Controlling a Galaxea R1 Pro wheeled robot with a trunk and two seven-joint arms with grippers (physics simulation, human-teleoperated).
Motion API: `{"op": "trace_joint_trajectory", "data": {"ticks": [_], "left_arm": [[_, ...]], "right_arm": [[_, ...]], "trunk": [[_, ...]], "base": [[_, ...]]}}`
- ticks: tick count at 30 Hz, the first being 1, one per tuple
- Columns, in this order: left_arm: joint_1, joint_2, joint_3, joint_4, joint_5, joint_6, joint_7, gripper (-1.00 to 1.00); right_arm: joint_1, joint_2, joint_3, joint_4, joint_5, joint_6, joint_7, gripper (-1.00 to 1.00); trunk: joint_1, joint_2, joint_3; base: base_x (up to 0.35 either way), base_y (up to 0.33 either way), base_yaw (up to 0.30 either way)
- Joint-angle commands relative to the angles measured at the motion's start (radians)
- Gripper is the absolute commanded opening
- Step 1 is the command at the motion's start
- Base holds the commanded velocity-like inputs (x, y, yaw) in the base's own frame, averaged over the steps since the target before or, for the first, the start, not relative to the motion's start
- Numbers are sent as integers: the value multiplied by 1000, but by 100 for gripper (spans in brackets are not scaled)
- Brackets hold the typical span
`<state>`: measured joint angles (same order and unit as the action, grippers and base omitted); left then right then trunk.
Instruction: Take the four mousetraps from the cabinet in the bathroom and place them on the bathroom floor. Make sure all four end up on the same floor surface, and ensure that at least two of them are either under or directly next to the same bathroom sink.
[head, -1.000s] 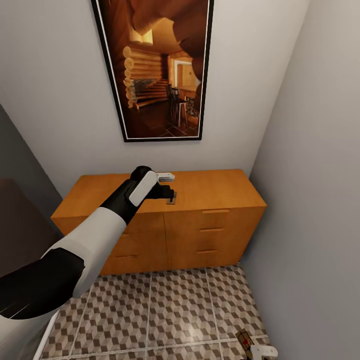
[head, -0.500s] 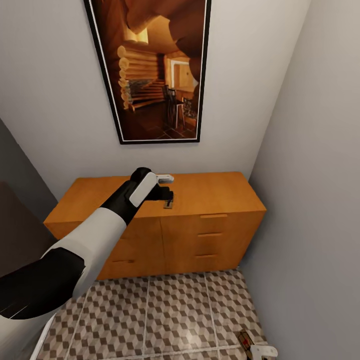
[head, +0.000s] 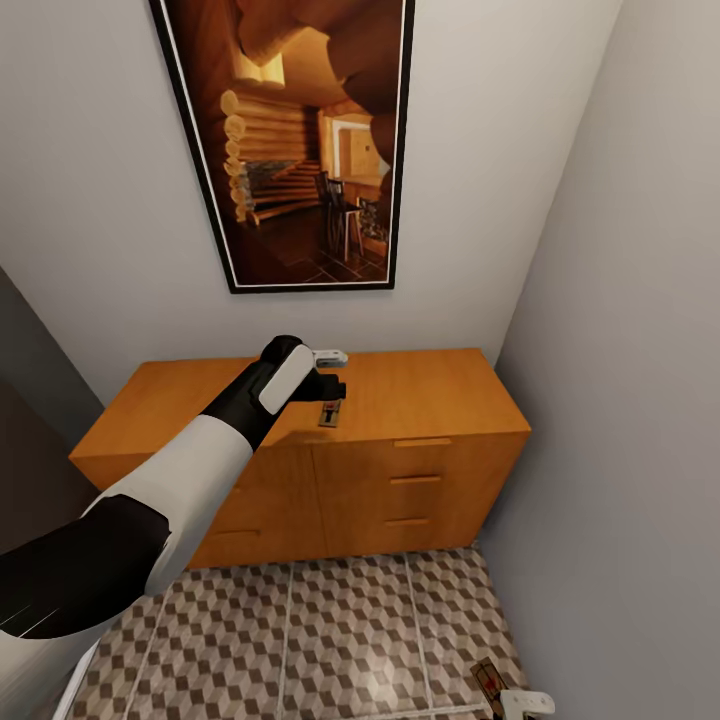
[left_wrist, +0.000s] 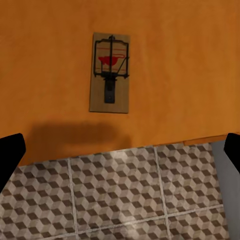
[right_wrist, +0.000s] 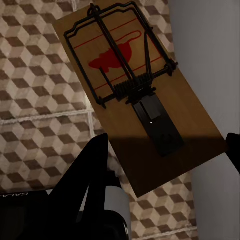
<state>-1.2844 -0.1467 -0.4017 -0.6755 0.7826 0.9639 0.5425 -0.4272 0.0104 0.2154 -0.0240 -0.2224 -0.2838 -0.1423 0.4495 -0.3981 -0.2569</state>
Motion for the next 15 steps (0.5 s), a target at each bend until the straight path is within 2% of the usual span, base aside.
{"op": "trace_joint_trajectory", "data": {"ticks": [1, 15], "left_arm": [[-1, 1, -3, 1, 11, 1, 10, 100], [-1, 1, -3, 11, 11, 1, 10, 100]], "right_arm": [[-1, 0, 9, 1, -11, -4, 0, -100], [-1, 0, 9, 1, -11, -3, 0, -100]], "trunk": [[1, -2, -2], [1, -2, -14]], "base": [[5, -3, 0], [1, 0, 0]]}}
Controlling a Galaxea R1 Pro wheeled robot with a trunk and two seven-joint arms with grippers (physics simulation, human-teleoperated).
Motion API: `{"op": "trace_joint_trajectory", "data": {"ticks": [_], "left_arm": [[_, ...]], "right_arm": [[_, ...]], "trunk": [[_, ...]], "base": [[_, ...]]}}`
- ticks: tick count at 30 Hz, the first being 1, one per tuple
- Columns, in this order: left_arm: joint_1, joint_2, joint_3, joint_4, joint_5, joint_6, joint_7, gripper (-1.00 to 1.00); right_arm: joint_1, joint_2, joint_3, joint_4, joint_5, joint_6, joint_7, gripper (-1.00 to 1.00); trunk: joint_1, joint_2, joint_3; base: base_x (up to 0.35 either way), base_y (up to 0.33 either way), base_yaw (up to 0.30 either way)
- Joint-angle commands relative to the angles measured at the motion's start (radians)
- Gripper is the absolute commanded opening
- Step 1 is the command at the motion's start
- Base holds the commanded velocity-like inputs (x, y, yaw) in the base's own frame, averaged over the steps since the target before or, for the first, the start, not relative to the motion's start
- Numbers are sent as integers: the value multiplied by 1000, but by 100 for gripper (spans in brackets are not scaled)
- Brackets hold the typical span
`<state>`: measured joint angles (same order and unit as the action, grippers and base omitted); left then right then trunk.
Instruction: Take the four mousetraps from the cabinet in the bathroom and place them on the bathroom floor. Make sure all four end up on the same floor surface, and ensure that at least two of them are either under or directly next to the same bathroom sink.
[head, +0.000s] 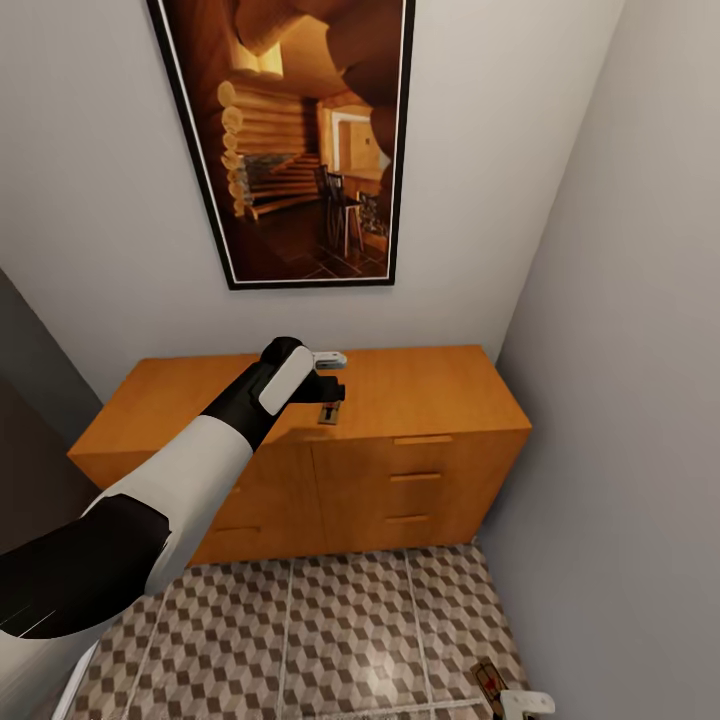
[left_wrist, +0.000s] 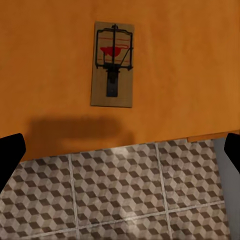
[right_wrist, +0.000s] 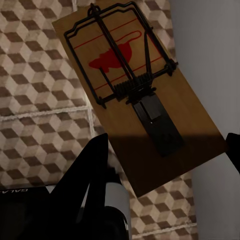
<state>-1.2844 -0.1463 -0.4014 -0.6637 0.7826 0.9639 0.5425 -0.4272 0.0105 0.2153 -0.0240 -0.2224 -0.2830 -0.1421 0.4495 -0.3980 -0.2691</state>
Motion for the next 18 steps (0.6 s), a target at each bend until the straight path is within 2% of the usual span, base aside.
{"op": "trace_joint_trajectory", "data": {"ticks": [1, 18], "left_arm": [[-1, 1, -3, -1, 10, 1, 10, 100], [-1, 2, -4, 3, 10, 1, 10, 100]], "right_arm": [[-1, 0, 9, 1, -11, -4, -1, -100], [-1, 0, 9, 1, -11, -4, -1, -100]], "trunk": [[0, -2, -3], [0, -2, -27]], "base": [[0, 0, 0], [0, 0, 0]]}}
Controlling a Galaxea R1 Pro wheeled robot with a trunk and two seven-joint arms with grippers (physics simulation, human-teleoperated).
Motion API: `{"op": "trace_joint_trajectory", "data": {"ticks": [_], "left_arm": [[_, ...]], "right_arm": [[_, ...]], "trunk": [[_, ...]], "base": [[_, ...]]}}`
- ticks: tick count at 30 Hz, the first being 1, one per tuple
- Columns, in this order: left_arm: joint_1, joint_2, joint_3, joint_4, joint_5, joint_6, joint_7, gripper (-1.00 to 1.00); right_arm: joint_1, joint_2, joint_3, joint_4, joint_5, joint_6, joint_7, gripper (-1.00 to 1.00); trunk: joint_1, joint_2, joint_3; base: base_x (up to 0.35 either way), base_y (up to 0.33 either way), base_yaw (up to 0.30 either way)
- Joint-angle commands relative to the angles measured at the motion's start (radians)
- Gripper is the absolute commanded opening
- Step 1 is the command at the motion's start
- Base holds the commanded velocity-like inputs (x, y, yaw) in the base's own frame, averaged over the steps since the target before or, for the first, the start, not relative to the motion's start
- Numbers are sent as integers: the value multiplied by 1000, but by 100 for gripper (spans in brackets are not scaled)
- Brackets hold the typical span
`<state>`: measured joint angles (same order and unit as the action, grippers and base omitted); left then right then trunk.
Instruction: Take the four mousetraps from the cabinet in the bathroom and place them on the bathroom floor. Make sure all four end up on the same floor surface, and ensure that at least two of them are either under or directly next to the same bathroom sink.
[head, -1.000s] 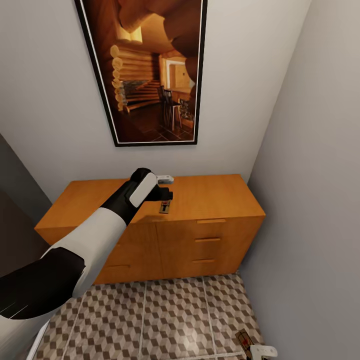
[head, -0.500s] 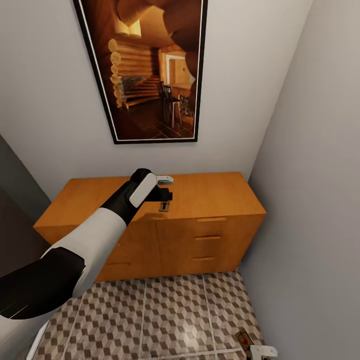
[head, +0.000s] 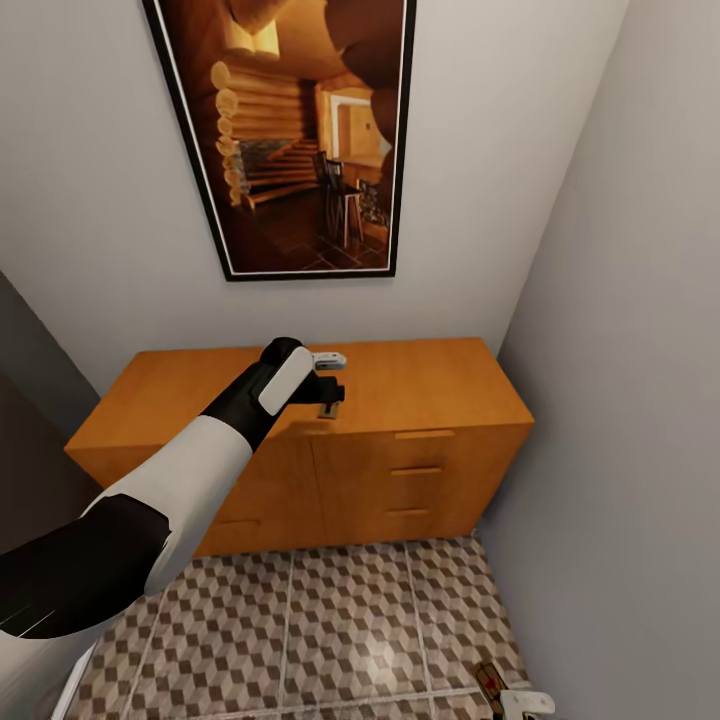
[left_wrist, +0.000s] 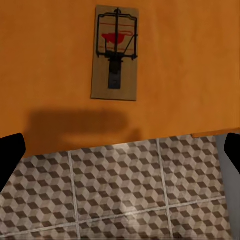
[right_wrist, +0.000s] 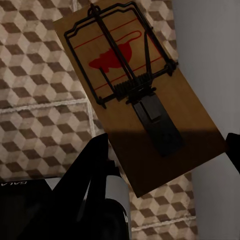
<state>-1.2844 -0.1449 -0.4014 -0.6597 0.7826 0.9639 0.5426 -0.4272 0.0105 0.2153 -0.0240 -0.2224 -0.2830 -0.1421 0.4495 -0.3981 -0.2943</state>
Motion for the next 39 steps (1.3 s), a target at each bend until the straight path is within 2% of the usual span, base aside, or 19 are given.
{"op": "trace_joint_trajectory", "data": {"ticks": [1, 10, 32, 39], "left_arm": [[-1, 1, -3, 3, 11, 1, 10, 100], [-1, 1, -3, 18, 11, 1, 7, 100], [-1, 2, -1, 18, 14, 2, -5, 100], [-1, 13, 0, 17, 17, 3, -63, 100]], "right_arm": [[-1, 0, 9, 1, -11, -4, -1, -100], [-1, 0, 9, 1, -11, -4, -1, -100], [-1, 0, 9, 1, -11, -4, -1, -100], [-1, 0, 9, 1, -11, -4, -1, -100]], "trunk": [[0, -2, -3], [0, -2, -13], [0, -2, -14], [0, -2, -14]], "base": [[0, 0, 0], [76, 0, 0], [16, 0, 0], [0, 0, 0]]}}
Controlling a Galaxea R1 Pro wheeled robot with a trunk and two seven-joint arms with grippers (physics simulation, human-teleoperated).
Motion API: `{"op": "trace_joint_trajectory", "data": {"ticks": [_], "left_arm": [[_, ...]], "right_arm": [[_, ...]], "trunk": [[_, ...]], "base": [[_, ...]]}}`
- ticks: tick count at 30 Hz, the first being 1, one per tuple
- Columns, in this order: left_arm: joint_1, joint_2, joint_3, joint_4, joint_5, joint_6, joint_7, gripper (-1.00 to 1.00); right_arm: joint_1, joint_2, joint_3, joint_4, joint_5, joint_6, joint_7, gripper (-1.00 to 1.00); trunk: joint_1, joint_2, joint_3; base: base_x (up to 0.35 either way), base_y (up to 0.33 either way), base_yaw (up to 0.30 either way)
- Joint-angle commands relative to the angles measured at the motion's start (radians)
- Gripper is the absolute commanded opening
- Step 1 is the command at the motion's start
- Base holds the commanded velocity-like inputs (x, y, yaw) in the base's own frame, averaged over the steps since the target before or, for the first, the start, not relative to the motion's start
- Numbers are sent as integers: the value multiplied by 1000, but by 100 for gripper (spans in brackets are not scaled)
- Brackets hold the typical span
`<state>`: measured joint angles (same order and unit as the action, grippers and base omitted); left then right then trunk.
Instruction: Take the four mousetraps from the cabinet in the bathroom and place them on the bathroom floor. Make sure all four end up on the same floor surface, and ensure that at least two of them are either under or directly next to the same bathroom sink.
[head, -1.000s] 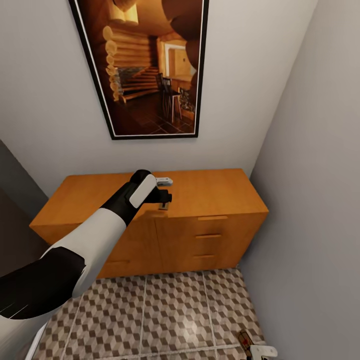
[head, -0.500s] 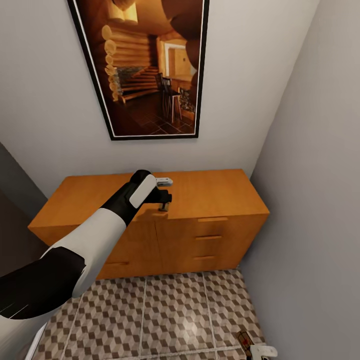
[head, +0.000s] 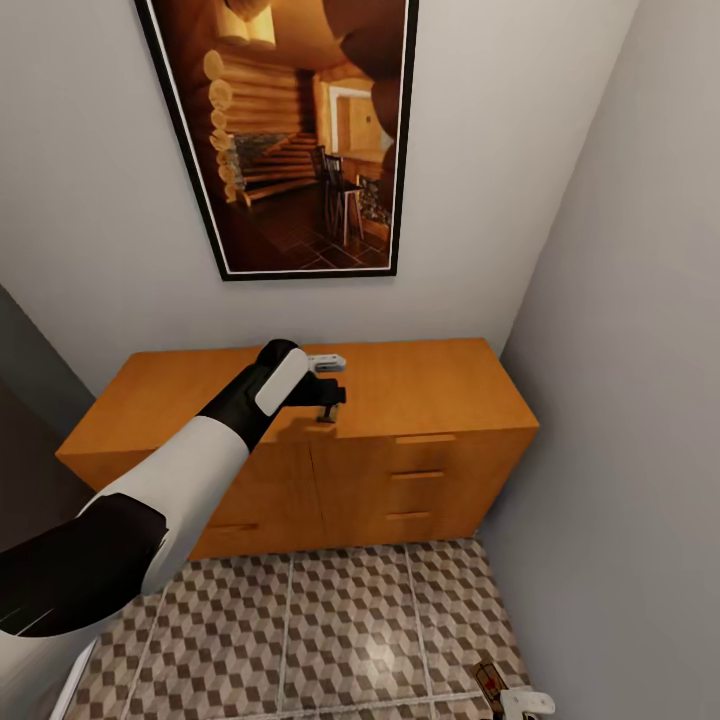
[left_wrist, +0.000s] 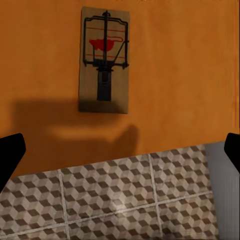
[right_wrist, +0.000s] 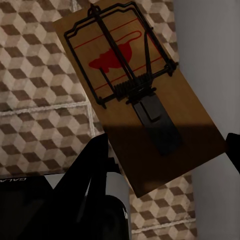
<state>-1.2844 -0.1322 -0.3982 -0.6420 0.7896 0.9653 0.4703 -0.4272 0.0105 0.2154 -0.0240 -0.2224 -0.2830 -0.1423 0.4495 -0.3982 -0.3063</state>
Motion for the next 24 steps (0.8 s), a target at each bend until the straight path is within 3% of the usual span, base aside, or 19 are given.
{"op": "trace_joint_trajectory", "data": {"ticks": [1, 3, 12, 18, 24], "left_arm": [[-1, 2, -3, -1, 10, 1, 0, 100], [-1, 13, -2, -2, 9, 1, -35, 100], [-1, 26, -1, -14, 10, 1, -51, 100], [-1, 41, 19, -64, 11, 3, -67, 100], [-1, 54, 27, -71, 9, 3, -157, 100]], "right_arm": [[-1, 0, 9, 1, -11, -4, 0, -100], [-1, 0, 9, 1, -11, -4, 0, -100], [-1, 0, 9, 1, -11, -4, 0, -100], [-1, 0, 9, 1, -11, -4, 0, -100], [-1, 0, 9, 1, -11, -4, 0, -100]], "trunk": [[1, -2, -2], [1, -2, -2], [1, -2, -2], [1, -2, -2], [1, -2, -2]], "base": [[0, 0, 0], [0, 0, 0], [0, 0, 0], [0, 0, 0], [0, 0, 0]]}}
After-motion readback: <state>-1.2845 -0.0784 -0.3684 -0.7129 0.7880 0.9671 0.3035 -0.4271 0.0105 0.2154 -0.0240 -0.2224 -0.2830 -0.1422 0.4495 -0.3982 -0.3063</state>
